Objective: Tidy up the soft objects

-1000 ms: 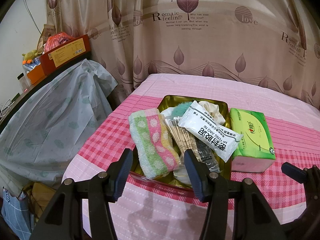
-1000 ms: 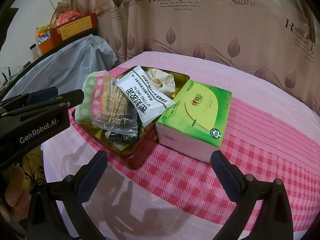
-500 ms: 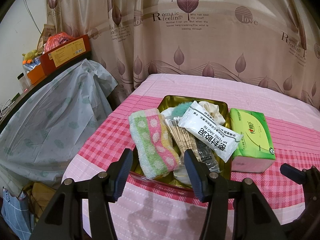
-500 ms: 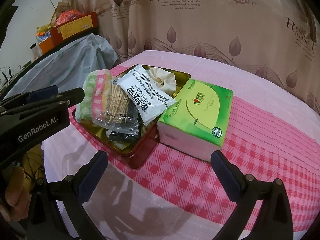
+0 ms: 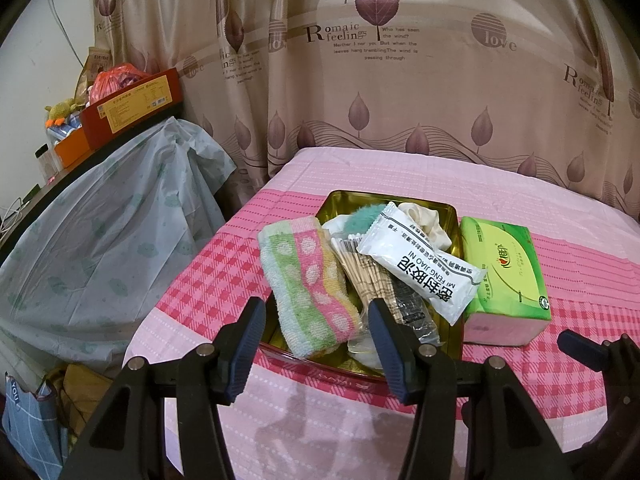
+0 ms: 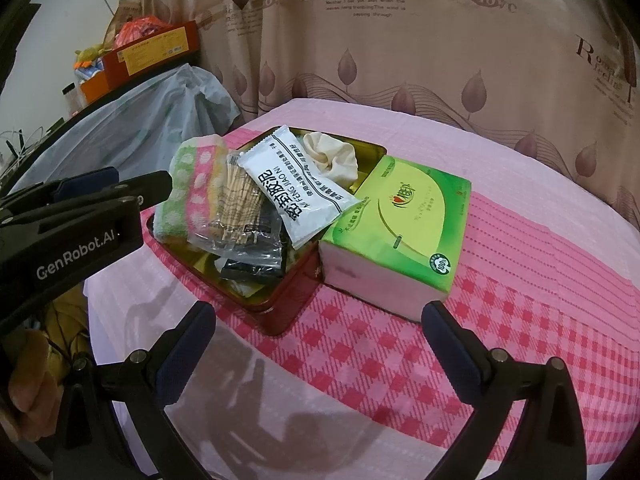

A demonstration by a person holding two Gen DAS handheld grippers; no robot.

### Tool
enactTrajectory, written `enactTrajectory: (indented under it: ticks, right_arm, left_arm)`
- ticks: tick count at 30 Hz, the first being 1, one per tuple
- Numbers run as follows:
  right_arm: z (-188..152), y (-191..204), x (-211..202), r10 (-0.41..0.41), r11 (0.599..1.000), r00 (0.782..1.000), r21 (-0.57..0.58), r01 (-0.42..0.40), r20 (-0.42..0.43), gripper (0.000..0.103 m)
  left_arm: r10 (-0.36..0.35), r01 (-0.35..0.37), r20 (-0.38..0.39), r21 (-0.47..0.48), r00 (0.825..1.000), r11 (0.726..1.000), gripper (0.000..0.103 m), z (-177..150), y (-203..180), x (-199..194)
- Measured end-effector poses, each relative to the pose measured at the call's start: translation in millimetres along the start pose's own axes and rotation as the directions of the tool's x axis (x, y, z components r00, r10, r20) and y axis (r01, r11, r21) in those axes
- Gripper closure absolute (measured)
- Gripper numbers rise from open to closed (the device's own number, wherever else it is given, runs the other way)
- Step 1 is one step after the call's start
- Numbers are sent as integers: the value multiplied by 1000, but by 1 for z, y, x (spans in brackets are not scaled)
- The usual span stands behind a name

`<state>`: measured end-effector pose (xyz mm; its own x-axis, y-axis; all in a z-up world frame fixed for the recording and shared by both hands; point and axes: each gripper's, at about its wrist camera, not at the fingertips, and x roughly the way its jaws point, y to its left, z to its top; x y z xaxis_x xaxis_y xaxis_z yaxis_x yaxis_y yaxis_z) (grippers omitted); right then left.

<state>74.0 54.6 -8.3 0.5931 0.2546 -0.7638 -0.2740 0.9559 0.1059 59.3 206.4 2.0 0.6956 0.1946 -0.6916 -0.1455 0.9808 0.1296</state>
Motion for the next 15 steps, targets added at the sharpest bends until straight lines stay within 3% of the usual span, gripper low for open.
enactTrajectory:
  ticks: [15]
  right_arm:
    - [0, 2, 0, 0, 1000, 1000, -3, 0, 0, 1]
  left_arm:
    - [3, -3, -1, -1, 1000, 1000, 48, 0, 1, 0]
